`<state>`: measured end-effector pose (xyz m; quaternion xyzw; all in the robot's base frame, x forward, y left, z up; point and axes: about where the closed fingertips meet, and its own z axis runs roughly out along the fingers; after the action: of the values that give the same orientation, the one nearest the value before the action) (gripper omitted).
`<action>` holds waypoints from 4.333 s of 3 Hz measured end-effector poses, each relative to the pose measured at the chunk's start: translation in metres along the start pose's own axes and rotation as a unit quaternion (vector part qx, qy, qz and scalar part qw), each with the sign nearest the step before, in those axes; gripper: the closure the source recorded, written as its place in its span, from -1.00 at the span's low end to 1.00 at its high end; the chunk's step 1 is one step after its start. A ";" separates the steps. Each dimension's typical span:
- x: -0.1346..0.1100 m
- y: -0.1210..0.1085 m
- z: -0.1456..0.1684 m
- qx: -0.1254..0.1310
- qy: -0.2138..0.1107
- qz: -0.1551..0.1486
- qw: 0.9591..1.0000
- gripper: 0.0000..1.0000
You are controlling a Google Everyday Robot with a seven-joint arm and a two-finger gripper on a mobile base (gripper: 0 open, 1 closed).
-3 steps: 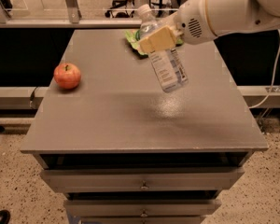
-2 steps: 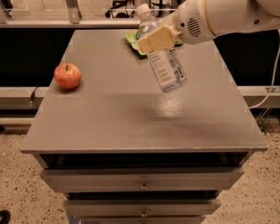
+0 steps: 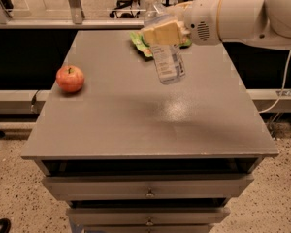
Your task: Place blue plastic bottle upright
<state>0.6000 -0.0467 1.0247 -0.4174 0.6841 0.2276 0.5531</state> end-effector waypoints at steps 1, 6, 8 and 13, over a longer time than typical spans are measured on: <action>0.000 -0.018 0.000 0.033 -0.066 -0.054 0.996 1.00; 0.048 -0.013 -0.005 0.012 -0.125 -0.098 0.987 1.00; 0.066 -0.012 -0.019 0.003 -0.163 -0.088 0.983 1.00; 0.093 -0.001 -0.037 -0.044 -0.229 -0.089 0.968 -0.56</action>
Offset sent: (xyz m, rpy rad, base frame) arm 0.0267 -0.0278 -0.0111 0.0740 -0.3384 -0.0298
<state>0.5762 -0.1057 0.9478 -0.4378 0.4886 0.2966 0.6940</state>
